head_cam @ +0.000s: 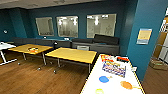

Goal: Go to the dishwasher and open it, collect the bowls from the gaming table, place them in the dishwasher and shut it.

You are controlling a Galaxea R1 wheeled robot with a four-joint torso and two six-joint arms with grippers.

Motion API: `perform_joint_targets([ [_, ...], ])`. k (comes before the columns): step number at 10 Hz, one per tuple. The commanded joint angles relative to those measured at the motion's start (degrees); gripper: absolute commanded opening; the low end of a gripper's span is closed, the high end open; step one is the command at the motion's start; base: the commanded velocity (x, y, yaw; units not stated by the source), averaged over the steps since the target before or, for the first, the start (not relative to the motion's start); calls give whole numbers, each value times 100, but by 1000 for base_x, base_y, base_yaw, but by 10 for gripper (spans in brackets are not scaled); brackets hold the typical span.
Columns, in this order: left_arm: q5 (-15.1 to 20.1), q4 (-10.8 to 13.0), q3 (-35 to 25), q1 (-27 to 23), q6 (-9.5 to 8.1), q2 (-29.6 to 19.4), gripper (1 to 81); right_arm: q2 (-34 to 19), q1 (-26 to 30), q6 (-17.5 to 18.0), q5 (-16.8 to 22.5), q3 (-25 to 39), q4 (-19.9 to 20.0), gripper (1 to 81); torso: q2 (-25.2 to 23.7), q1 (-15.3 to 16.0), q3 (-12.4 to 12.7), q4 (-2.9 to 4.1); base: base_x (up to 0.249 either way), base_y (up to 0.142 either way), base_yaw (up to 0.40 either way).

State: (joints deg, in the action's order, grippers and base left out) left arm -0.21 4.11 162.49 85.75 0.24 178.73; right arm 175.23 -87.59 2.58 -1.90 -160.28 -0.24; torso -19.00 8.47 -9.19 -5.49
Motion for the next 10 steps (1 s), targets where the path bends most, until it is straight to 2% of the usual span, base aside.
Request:
perform_joint_targets([
  [1,276,46,2,-308,46,32,811,-12,316,-12,287,-11,-11,811,0,0,0,0,0,0,0],
  [5,267,46,2,-300,55,23,811,-12,316,-12,287,-11,-20,811,0,0,0,0,0,0,0],
  [10,276,37,2,-300,55,6,811,-12,307,-4,287,-11,-11,811,0,0,0,0,0,0,-136],
])
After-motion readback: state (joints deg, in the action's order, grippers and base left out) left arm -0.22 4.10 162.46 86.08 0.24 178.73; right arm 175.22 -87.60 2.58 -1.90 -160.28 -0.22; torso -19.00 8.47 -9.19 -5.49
